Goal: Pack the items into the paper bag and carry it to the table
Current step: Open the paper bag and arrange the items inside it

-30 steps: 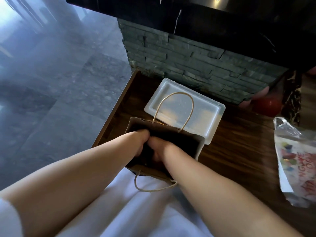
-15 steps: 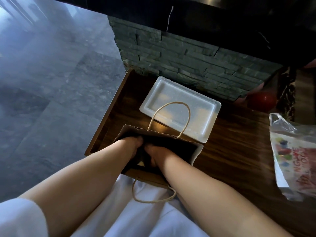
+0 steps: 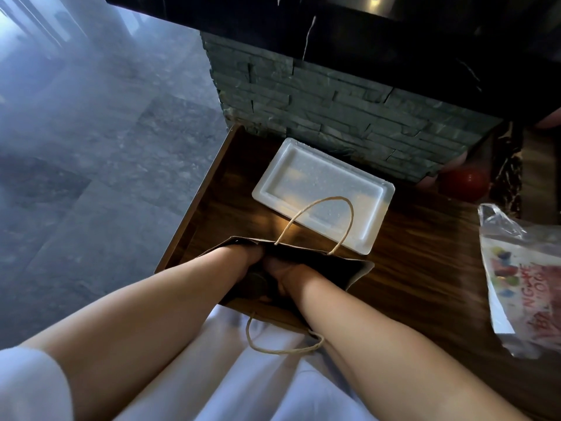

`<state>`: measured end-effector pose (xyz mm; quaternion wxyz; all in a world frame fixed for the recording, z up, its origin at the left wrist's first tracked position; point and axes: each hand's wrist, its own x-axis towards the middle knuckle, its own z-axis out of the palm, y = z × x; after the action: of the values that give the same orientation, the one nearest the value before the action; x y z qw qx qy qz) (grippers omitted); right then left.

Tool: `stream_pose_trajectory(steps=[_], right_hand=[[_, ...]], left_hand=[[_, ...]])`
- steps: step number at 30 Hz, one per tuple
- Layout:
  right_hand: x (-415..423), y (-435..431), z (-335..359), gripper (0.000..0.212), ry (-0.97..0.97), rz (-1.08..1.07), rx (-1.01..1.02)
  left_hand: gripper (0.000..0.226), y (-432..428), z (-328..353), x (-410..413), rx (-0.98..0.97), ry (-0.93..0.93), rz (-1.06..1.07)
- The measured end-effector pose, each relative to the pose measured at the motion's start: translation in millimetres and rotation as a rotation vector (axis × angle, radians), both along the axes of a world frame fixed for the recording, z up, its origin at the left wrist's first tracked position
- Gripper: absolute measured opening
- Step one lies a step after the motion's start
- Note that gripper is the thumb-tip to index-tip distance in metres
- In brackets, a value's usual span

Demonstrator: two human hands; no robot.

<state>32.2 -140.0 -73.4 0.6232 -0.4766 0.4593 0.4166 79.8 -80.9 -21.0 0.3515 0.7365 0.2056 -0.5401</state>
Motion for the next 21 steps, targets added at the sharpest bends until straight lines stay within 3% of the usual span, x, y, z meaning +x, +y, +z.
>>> stream_pose_trajectory(steps=[7, 10, 12, 16, 21], right_hand=[[2, -3, -1, 0.069, 0.087, 0.088, -0.092], [6, -2, -9, 0.075, 0.101, 0.077, -0.017], [7, -3, -8, 0.071, 0.134, 0.013, 0.033], [4, -5, 5, 0.040, 0.066, -0.094, 0.040], [-2, -9, 12, 0.040, -0.033, -0.106, 0.057]], left_hand=[[0.022, 5, 5, 3, 0.011, -0.098, -0.095], [0.027, 5, 4, 3, 0.006, -0.095, -0.079], [0.036, 4, 5, 2, 0.025, -0.125, -0.078], [0.033, -1, 7, 3, 0.036, -0.165, -0.111], [0.035, -2, 15, -1, 0.027, -0.172, -0.108]])
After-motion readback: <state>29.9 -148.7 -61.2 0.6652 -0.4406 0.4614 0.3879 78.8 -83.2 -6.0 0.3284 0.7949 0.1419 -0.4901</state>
